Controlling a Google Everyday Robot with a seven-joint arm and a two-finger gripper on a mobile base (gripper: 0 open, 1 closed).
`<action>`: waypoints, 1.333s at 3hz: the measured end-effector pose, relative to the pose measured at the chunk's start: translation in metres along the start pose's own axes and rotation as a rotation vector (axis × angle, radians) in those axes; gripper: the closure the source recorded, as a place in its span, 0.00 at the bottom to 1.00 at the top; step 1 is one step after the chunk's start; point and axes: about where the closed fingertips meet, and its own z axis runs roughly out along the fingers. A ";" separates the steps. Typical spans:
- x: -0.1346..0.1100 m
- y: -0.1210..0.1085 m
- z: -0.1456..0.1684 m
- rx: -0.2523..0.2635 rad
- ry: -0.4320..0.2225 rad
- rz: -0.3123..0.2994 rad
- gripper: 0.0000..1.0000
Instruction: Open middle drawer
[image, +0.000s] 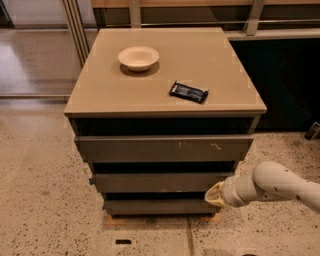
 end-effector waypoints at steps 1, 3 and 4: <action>0.003 -0.011 0.021 0.001 -0.004 -0.021 0.35; -0.001 -0.032 0.045 0.000 -0.009 -0.063 0.00; -0.005 -0.040 0.057 -0.015 -0.020 -0.076 0.00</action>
Offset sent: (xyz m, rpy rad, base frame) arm 0.0488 0.0150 -0.0375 -0.0075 -0.0487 0.0530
